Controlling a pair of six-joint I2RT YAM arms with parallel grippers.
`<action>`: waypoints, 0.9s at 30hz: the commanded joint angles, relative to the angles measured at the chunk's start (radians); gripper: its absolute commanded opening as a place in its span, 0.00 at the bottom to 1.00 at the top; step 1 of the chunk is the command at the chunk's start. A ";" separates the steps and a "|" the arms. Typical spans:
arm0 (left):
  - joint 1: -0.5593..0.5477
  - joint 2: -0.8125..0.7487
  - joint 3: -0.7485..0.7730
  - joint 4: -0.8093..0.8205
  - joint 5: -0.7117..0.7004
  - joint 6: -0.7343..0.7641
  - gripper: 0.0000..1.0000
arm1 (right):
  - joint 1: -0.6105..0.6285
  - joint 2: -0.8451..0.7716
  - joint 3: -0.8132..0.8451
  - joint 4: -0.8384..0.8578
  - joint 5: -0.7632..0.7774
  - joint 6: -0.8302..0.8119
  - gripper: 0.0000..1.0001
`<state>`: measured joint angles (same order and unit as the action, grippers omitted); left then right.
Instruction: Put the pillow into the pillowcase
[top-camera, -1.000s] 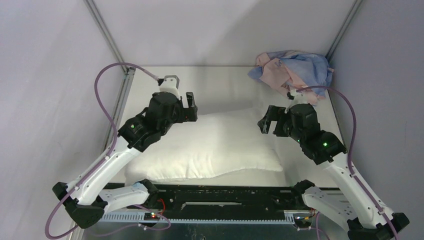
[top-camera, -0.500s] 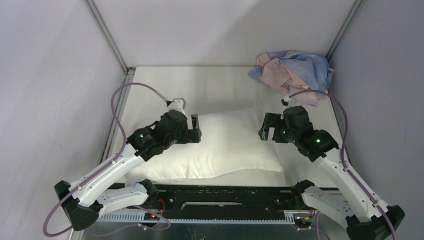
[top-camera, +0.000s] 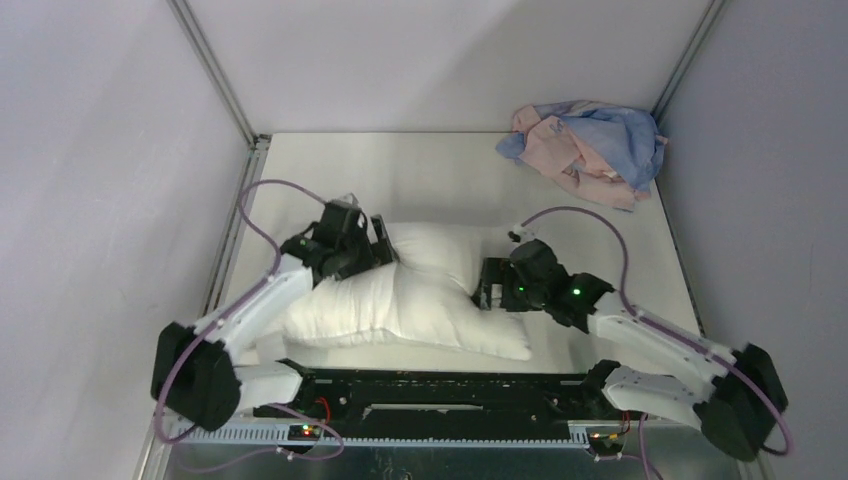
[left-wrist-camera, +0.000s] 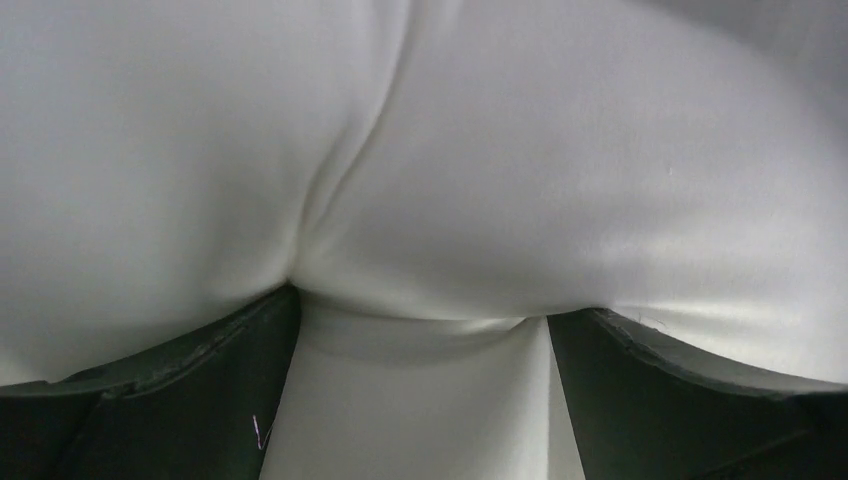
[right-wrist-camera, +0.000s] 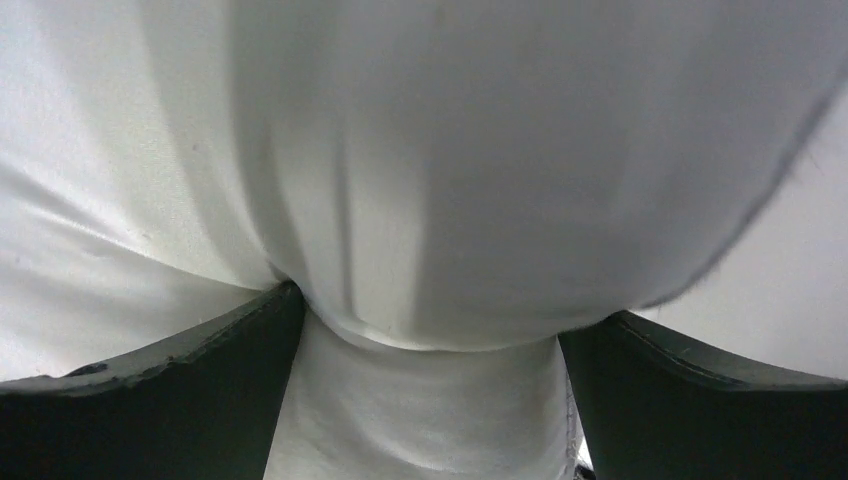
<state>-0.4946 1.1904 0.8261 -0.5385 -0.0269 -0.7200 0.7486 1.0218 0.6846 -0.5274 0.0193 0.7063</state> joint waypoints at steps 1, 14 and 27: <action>0.186 0.202 0.134 0.042 -0.065 0.041 0.98 | 0.058 0.252 -0.024 0.320 -0.134 0.078 1.00; 0.467 0.572 0.853 -0.033 0.003 0.130 0.98 | -0.095 1.076 1.033 0.245 -0.255 -0.042 1.00; 0.212 0.125 0.509 -0.088 -0.025 0.153 0.98 | -0.231 0.879 1.164 0.019 -0.106 -0.198 1.00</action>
<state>-0.2169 1.4628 1.5192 -0.6189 -0.0631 -0.5327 0.5827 2.0354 1.8084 -0.4164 -0.1692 0.5911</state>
